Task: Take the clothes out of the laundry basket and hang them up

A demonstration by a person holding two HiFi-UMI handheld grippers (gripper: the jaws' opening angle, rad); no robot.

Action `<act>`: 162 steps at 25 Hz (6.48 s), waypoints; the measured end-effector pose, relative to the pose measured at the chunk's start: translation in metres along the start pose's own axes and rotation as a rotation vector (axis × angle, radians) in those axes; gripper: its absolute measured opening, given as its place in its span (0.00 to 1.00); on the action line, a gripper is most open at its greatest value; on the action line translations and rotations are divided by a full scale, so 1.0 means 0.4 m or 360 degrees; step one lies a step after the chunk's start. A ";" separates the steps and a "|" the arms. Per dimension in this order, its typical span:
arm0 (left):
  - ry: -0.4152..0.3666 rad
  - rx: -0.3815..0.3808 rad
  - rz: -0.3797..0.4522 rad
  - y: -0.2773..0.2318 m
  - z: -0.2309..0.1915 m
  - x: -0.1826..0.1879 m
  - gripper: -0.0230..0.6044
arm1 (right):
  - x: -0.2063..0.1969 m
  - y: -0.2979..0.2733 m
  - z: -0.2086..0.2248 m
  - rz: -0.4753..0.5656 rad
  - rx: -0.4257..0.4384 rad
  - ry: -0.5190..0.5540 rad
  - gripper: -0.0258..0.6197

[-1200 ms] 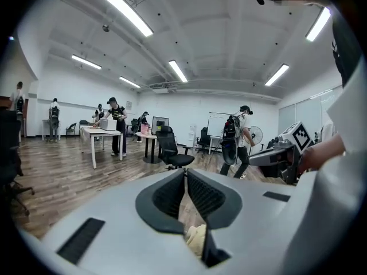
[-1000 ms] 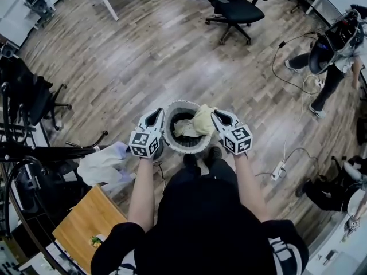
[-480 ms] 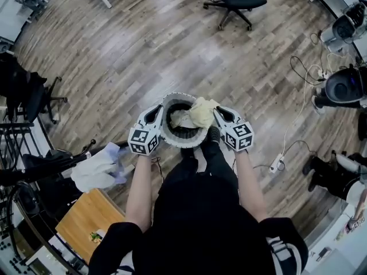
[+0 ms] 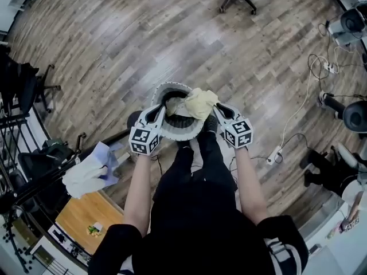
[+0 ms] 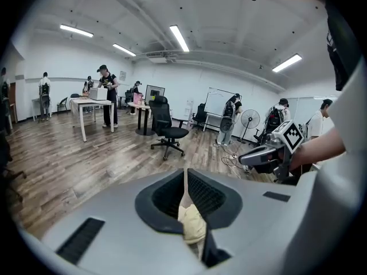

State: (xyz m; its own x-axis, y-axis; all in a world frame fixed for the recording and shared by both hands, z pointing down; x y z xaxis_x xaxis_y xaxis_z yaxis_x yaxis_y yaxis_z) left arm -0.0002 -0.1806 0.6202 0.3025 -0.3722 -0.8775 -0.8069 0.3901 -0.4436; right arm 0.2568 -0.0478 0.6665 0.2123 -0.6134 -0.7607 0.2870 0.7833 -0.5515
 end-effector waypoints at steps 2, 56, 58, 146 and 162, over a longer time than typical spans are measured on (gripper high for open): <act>0.0012 -0.0008 -0.0045 -0.029 -0.003 -0.032 0.09 | -0.028 -0.020 0.029 -0.0042 0.0001 -0.0012 0.13; -0.0184 -0.0495 -0.0863 -0.768 -0.106 -0.895 0.27 | -0.792 -0.404 0.448 -0.0541 -0.0229 -0.0412 0.27; -0.0181 -0.0511 -0.0873 -0.773 -0.103 -0.905 0.25 | -0.799 -0.403 0.453 -0.0520 -0.0247 -0.0422 0.23; -0.0094 0.0969 0.0351 0.364 -0.022 0.258 0.07 | 0.427 -0.186 -0.076 0.0206 0.0551 0.0423 0.08; -0.0280 0.1170 0.0573 0.430 0.110 0.474 0.07 | 0.303 -0.250 -0.079 -0.0136 0.0929 0.0487 0.26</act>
State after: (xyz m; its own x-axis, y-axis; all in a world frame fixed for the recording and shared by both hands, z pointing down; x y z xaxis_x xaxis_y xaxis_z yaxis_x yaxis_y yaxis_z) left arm -0.0593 -0.1468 0.3697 0.2134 -0.0065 -0.9769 -0.3512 0.9326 -0.0829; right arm 0.2242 -0.1971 0.6187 -0.0836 -0.5471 -0.8329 0.7682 0.4970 -0.4036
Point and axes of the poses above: the fingertips, and each gripper's own axes: y backward along the fingers, z to its right, x out of its top, the point moved 7 cm from there along y, backward along the fingers, and after that the axes turned 3 degrees about -y, right-handed, at the moved point
